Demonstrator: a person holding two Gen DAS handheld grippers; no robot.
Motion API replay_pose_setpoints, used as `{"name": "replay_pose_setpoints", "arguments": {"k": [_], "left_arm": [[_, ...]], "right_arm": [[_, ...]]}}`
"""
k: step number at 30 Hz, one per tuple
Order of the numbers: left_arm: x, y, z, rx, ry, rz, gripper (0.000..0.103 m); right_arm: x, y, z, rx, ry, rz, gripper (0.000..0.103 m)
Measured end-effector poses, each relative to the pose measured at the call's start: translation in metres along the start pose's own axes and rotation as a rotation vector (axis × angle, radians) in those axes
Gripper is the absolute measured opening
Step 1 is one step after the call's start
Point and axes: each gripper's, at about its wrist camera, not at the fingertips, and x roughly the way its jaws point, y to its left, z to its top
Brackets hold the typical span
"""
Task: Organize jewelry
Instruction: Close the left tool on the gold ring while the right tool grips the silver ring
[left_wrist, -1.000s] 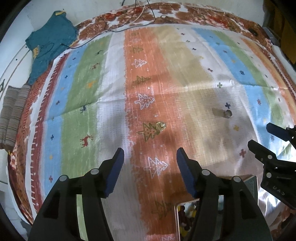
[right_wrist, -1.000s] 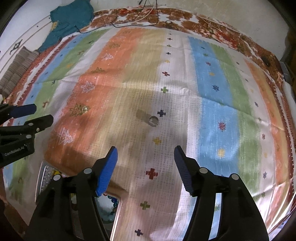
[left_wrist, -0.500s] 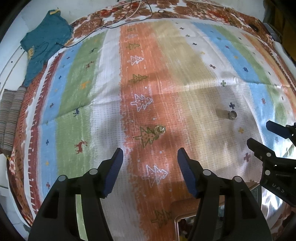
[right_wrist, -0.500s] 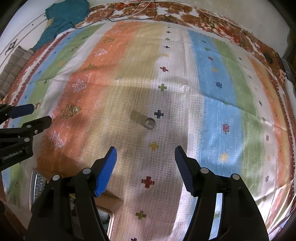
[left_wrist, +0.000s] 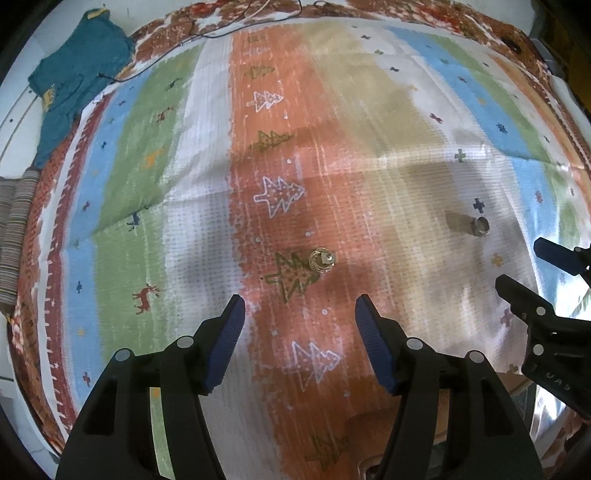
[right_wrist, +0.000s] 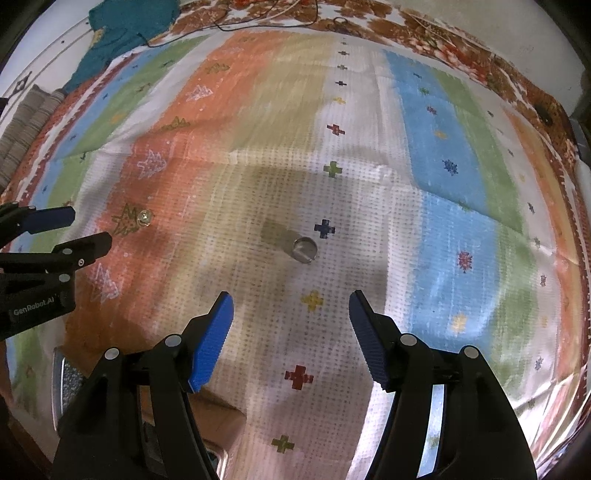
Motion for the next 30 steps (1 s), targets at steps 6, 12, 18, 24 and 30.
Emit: {"name": "replay_pose_setpoints", "arguments": {"k": [6,12,18,24,30], "left_arm": [[0.017,0.004,0.007,-0.004,0.033,-0.009,0.062],[0.026,0.000,0.015,0.010,0.034,-0.026,0.062],[0.037,-0.002,0.020,0.022,0.046,-0.026,0.062],[0.043,-0.005,0.026,0.055,0.041,-0.026,0.055],[0.051,-0.010,0.029,0.077,0.053,-0.039,0.033]], "right_arm": [[0.013,-0.003,0.004,0.014,0.025,0.010,0.065],[0.022,-0.004,0.015,0.017,0.028,0.007,0.065],[0.032,-0.006,0.025,0.020,0.037,0.004,0.065],[0.045,-0.008,0.034,0.002,0.060,-0.026,0.065],[0.057,-0.007,0.036,-0.013,0.071,-0.036,0.059]]}}
